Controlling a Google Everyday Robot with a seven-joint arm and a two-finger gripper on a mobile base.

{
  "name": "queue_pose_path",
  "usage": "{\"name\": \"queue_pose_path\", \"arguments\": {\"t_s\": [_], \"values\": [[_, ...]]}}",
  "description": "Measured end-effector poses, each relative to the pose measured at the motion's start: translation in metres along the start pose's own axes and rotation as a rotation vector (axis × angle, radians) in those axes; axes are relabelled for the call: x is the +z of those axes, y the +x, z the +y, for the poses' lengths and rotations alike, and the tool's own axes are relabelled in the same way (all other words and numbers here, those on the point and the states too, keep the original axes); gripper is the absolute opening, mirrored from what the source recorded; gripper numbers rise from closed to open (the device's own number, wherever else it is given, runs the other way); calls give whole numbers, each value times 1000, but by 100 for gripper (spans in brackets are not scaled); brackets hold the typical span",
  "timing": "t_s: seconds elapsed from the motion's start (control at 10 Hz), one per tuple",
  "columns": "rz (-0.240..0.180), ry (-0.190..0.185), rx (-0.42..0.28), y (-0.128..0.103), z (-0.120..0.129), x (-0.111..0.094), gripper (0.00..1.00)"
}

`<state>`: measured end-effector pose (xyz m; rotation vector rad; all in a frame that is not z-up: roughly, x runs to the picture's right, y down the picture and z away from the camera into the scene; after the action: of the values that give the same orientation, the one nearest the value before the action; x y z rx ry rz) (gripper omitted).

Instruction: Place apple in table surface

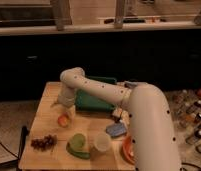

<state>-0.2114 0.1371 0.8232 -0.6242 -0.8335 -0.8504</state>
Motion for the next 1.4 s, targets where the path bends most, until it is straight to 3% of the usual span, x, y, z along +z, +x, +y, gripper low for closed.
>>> {"name": "queue_pose_path", "arguments": {"t_s": [0.6,1.4], "values": [[4,3,-6,3,-2,-6,80],[-2,38,-16,6,-5,-22,80]]}}
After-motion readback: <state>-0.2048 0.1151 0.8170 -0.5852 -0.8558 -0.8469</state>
